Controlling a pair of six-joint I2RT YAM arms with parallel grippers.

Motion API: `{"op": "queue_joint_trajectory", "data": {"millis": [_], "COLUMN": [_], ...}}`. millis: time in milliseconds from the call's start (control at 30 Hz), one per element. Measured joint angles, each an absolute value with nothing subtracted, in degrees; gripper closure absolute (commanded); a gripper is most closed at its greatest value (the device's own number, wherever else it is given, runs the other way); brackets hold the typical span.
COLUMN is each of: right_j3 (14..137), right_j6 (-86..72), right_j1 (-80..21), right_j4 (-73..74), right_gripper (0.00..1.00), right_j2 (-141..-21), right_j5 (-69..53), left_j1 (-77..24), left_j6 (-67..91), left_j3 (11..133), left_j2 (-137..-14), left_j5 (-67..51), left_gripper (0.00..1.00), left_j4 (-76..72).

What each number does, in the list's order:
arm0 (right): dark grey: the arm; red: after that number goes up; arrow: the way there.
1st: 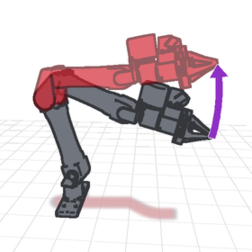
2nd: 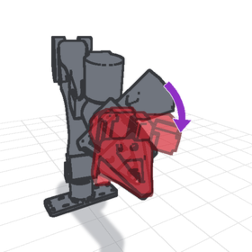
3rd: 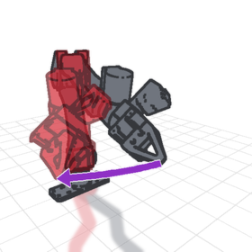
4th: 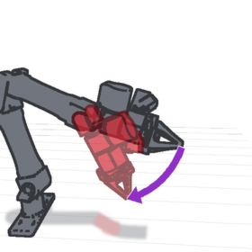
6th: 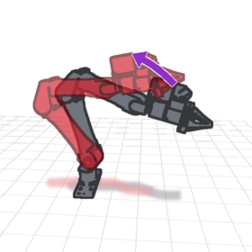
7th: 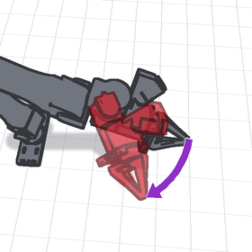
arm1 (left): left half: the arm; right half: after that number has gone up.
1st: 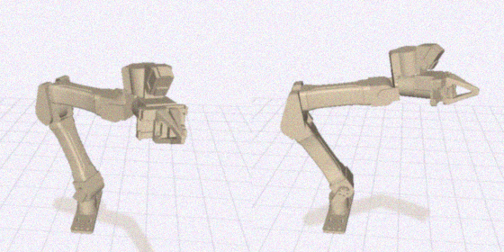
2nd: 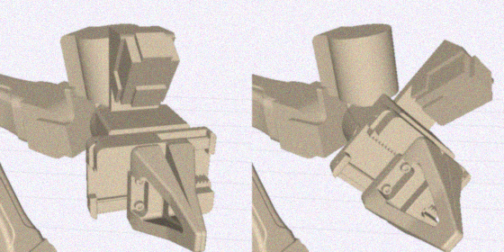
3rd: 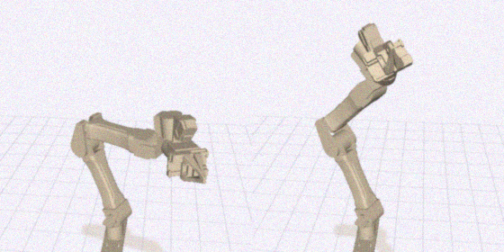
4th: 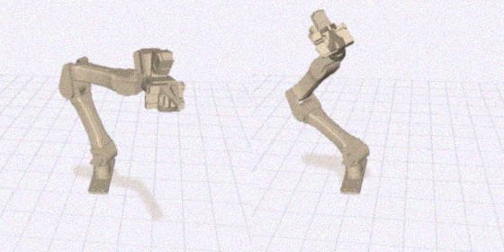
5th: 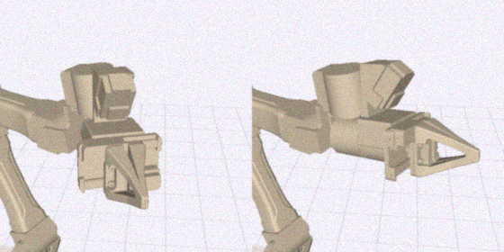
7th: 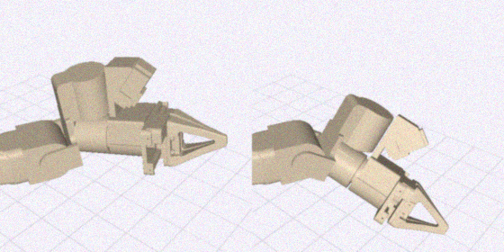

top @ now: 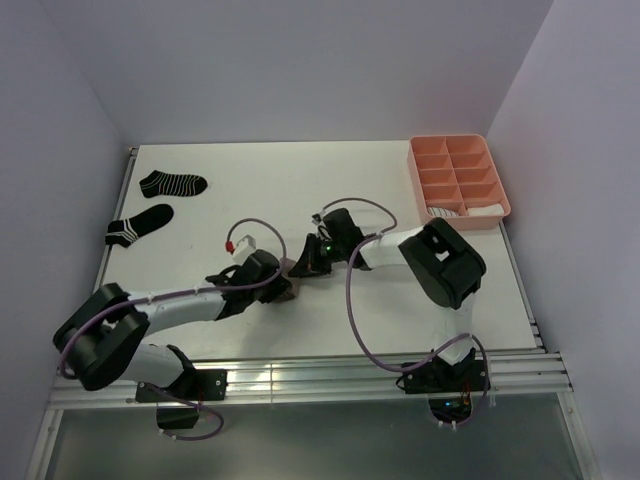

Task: Roll the socks
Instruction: Roll the sock at the center of the board.

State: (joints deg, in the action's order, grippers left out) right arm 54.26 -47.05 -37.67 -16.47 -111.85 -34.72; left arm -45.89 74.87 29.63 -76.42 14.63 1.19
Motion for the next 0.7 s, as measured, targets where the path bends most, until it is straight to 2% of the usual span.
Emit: {"op": "queue_joint_trajectory", "data": {"millis": [33,133,233,367,467,600,700], "right_j3": [54.33,55.40,58.08,61.71,64.60,68.55,72.66], "right_j6": [-45.87,-42.65,-39.33,-36.18,-34.22,-31.86,-30.44], "right_j1": [-36.82,-34.92,-33.69,-33.17,-33.17,-33.23,-33.76], "right_j4": [-13.85,-5.98,1.13,8.23,13.65,20.73,26.26], "right_gripper": [1.00,1.00,1.00,1.00,1.00,1.00,1.00], "right_j2": [-110.67,-107.77,-106.39,-106.08,-106.08,-106.59,-108.25], "right_j5": [-33.39,-29.19,-23.92,-18.57,-15.18,-10.81,-7.68], "left_j1": [-45.89,-45.93,-45.87,-45.67,-45.34,-44.45,-43.44], "left_j6": [73.58,69.45,66.35,63.86,62.63,62.17,62.04], "left_j3": [31.31,36.29,38.72,38.92,38.92,38.92,39.09], "left_j2": [-78.52,-83.94,-85.54,-83.90,-81.84,-81.82,-83.68], "left_j5": [14.20,13.08,13.06,13.76,14.61,15.81,16.53], "left_gripper": [0.78,0.59,0.51,0.49,0.54,0.67,0.69], "left_j4": [0.47,-0.80,-0.56,1.34,2.04,2.20,2.24]}}
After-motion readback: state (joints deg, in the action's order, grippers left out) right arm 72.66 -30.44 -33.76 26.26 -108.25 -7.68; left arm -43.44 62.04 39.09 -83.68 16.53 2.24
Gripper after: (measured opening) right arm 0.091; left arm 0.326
